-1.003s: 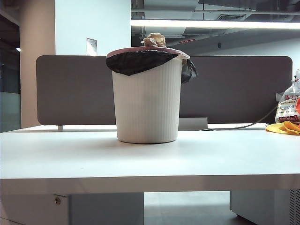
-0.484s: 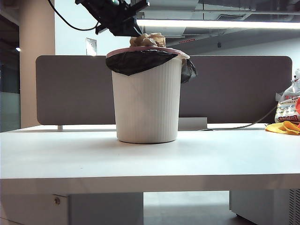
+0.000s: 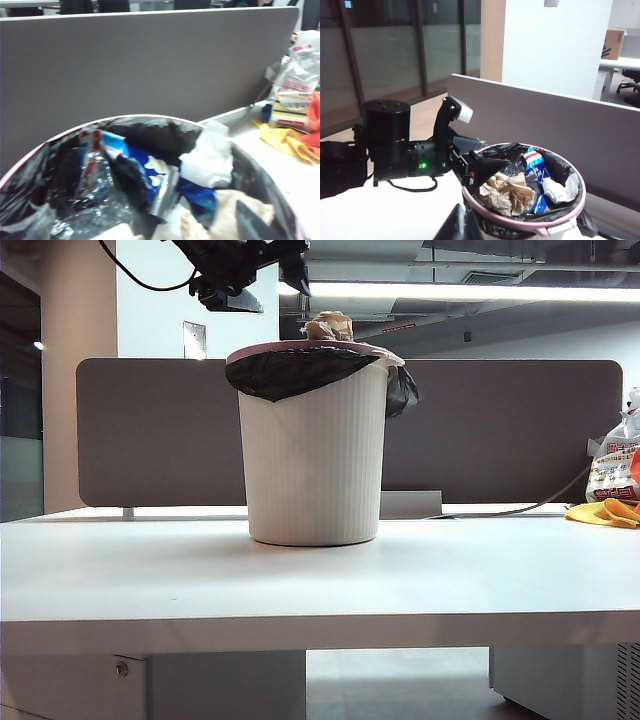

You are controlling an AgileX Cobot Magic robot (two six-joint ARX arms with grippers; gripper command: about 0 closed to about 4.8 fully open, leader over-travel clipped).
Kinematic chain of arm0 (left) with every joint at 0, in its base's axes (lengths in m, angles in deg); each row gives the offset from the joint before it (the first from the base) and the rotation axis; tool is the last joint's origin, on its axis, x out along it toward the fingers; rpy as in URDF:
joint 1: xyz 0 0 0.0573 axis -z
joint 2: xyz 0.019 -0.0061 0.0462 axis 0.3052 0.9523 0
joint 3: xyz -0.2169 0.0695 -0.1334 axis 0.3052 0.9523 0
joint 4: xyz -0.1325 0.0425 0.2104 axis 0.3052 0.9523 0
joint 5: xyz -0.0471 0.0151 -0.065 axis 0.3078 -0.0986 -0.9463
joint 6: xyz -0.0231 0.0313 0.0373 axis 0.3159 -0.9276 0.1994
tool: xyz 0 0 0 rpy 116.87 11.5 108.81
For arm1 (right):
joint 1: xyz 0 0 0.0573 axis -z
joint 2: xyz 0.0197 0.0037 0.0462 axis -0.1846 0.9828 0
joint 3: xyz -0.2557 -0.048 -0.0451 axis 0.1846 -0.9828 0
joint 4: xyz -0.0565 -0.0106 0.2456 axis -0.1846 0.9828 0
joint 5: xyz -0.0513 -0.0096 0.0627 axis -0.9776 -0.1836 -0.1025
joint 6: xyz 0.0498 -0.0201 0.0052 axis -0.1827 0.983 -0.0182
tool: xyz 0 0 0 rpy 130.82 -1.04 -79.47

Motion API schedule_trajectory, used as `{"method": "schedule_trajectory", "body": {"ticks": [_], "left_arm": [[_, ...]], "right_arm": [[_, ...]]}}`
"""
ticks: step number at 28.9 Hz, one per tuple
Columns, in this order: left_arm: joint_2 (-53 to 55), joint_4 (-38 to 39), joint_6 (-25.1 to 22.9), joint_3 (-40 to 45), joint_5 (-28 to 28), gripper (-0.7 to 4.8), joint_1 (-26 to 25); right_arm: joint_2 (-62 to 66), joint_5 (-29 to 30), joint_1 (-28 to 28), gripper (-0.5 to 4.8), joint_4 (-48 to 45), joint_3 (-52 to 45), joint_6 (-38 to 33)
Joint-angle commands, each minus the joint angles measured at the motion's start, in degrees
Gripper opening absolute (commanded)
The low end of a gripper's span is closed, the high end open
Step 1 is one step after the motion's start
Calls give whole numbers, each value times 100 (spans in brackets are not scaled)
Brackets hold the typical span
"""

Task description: Pick up all the trash on the table and put it in the trash can.

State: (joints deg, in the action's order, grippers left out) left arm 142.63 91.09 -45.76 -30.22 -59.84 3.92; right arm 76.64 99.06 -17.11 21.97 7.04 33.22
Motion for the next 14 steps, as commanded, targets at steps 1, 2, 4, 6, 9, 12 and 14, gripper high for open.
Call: {"method": "schedule_trajectory", "body": {"ticks": [1,2,4,6,9,12,14], "left_arm": [[-118,-61,-11,-46,-184,479,15],[-175,-63,-13,-46,-256,479,15],[-372,-101,-9,-46,-415,479,15],[-651,-72,24,-46,-584,453,15],[-1143,203,-7,-44,-933,-11,15],[-1652,817,-42,-44,-909,-6,15],[-2011,1497,-42,-35,-748,-6,15]], "right_arm": [[-31,11,-9,-4,13,28,-2],[-35,13,-9,-4,66,28,42],[-61,11,-7,-4,264,28,127],[-103,11,-7,-4,525,28,223],[-208,2,-7,-4,1003,26,343],[-332,9,-7,-4,1370,7,367],[-481,2,-4,-4,1552,-72,374]]}}
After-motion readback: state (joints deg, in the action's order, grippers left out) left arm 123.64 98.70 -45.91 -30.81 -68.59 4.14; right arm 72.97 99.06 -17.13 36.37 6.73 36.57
